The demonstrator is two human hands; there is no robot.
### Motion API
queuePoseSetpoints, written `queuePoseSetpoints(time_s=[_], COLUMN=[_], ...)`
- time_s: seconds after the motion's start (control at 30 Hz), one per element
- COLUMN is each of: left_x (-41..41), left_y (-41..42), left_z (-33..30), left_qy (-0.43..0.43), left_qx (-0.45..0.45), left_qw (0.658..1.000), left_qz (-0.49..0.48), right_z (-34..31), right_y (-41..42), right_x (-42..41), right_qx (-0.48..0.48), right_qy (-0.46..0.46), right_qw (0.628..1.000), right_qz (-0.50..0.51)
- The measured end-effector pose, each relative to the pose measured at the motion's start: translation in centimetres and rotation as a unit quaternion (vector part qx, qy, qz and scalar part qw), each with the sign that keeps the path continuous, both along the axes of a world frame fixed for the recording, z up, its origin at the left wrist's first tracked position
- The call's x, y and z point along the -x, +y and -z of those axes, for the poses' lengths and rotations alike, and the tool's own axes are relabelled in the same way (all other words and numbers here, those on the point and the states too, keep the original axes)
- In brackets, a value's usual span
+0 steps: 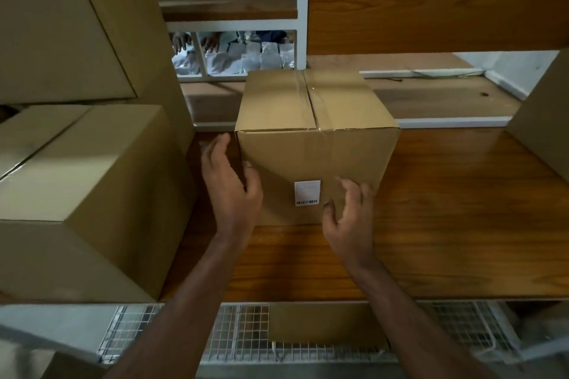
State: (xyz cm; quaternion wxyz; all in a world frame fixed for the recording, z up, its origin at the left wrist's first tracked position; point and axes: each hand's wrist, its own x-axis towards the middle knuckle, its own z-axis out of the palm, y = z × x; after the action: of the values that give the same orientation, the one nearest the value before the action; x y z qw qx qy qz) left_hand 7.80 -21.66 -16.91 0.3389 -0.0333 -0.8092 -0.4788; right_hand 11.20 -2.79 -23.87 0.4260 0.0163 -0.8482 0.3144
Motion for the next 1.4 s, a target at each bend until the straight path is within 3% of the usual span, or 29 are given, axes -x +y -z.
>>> queuePoseSetpoints(time_s=[0.1,0.3,0.47,0.57,0.67,0.97,1.4], left_x=[0.9,3.0,3.6,4.5,5.5,6.1,6.2], left_y=[0.2,0.6,2.8,4.1,4.2,3.6,3.7], left_z=[-1.8,-3.2,-5.1,-6.6,-7.0,-6.3,-6.3], left_qy=[0.063,0.031,0.072,0.032,-0.012,0.045,0.053], left_qx=[0.048,0.165,0.397,0.477,0.463,0.459,0.447], left_qw=[0.997,0.985,0.915,0.878,0.886,0.887,0.892], left_qz=[0.002,0.041,-0.007,0.001,0.029,0.031,0.028], right_z=[-0.2,-1.1,-0.5,-0.2,0.1,1.0,2.1], right_y=[0.0,1.1,1.5,1.6,1.6,1.1,0.6], right_x=[0.1,1.0,1.9,2.1,2.1,2.2,2.2], right_qx=[-0.012,-0.061,-0.081,-0.087,-0.097,-0.12,-0.129], right_qy=[-0.007,-0.023,-0.058,-0.062,-0.065,-0.054,-0.07], right_qw=[1.0,0.997,0.993,0.992,0.991,0.99,0.989], right_qz=[-0.004,-0.05,-0.066,-0.062,-0.062,-0.05,-0.031])
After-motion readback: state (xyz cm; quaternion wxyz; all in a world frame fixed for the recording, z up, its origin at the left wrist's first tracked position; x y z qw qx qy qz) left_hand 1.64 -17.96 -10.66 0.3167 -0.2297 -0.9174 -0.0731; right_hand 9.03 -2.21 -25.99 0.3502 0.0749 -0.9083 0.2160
